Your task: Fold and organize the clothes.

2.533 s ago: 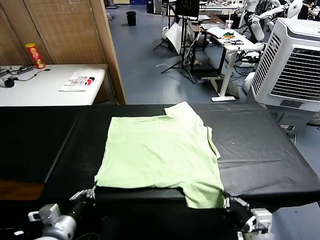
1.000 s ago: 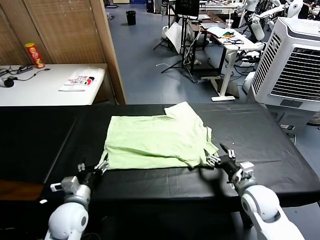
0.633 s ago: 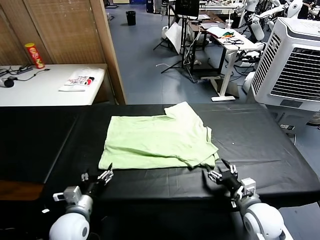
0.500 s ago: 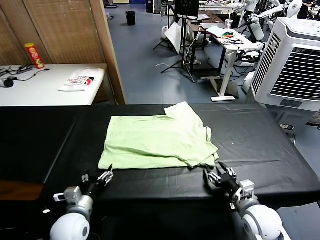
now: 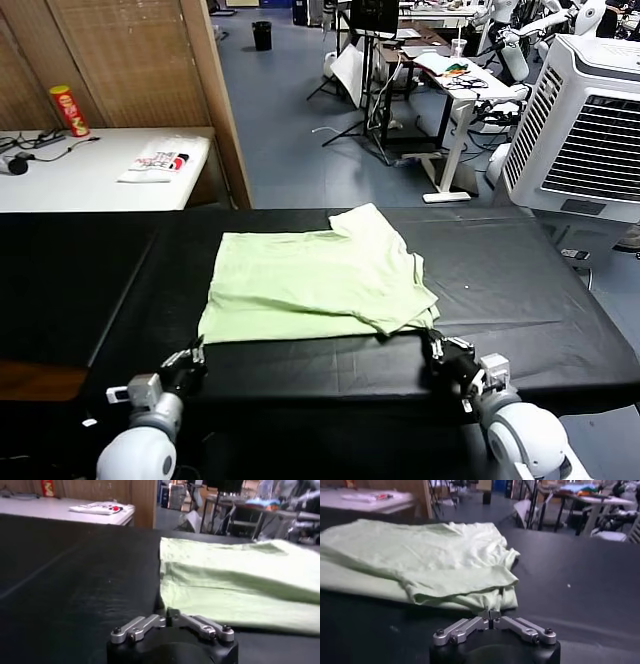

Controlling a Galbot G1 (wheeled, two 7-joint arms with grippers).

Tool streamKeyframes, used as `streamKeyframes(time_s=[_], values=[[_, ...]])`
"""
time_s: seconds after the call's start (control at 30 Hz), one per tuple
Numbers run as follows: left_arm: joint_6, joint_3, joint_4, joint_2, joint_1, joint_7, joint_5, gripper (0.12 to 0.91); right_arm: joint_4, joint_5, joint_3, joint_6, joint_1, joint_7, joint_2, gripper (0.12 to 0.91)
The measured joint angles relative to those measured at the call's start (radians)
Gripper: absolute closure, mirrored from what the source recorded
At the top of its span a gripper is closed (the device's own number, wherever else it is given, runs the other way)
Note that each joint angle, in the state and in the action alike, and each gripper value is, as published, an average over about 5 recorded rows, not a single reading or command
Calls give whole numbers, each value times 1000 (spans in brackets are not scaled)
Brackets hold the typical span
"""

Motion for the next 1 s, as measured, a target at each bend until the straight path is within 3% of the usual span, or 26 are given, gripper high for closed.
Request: streamKeyframes(time_s=[0.37, 0.57, 0.67, 0.8, 1.0], values=[[9, -39, -106, 28, 146, 5, 8, 904, 120, -7, 69, -61, -172, 20, 26, 879], [22, -50, -144, 18, 211, -2, 1, 898, 168, -10, 83, -72, -220, 14, 33, 614], [39, -55, -166, 12, 233, -13, -6, 818, 197, -10, 92, -88, -234, 17, 29, 464], [73, -63, -204, 9, 258, -32, -16, 596, 245, -4, 110, -122, -249, 22, 21, 274], [112, -82, -274, 17, 257, -51, -59, 293, 279, 58, 136, -114, -201, 37, -4, 228]])
